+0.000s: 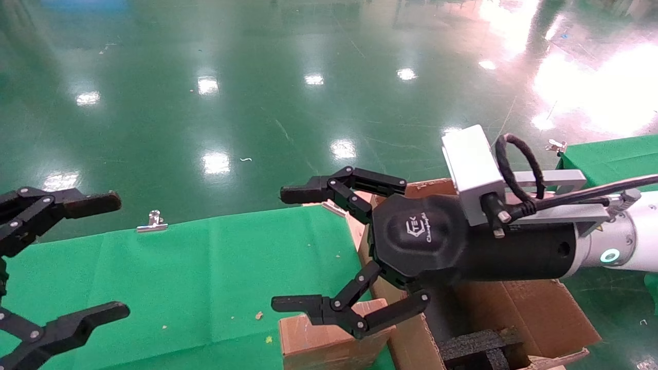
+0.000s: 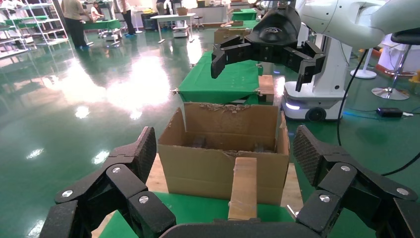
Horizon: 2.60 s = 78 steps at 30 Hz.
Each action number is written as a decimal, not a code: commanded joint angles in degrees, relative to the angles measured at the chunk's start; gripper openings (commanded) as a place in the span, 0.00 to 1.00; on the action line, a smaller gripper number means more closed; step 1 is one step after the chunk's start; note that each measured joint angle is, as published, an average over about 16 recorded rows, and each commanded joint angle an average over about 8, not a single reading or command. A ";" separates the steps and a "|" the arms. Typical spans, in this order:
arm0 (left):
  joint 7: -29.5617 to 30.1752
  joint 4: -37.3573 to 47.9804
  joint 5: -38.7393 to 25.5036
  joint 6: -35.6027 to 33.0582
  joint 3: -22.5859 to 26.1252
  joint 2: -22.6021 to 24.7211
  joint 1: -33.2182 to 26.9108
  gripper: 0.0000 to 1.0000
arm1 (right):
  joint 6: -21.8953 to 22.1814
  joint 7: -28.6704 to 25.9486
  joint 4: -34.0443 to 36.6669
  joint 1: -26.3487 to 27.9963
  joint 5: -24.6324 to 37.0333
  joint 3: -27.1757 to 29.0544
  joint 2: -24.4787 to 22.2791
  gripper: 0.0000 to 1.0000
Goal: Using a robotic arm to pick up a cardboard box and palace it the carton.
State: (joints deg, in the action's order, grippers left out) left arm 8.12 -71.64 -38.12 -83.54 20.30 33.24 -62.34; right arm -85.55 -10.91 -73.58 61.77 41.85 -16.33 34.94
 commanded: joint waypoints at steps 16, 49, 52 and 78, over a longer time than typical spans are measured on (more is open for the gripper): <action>0.00 0.00 0.00 0.00 0.00 0.00 0.00 0.72 | 0.00 0.00 0.00 0.00 0.00 0.00 0.00 1.00; 0.00 0.01 0.00 0.00 0.01 0.00 0.00 0.00 | -4.89 -4.74 0.11 14.26 24.67 -14.96 1.92 1.00; 0.00 0.01 0.00 0.00 0.01 0.00 0.00 0.00 | -5.09 -5.61 0.12 17.05 29.00 -19.37 2.54 1.00; -0.01 0.01 0.01 0.00 0.02 0.00 -0.01 1.00 | -4.10 0.79 7.76 26.61 41.85 -36.95 10.70 0.99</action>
State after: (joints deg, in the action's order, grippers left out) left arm 8.11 -71.63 -38.11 -83.54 20.32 33.24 -62.34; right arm -89.71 -10.31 -65.94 88.36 83.70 -53.21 45.56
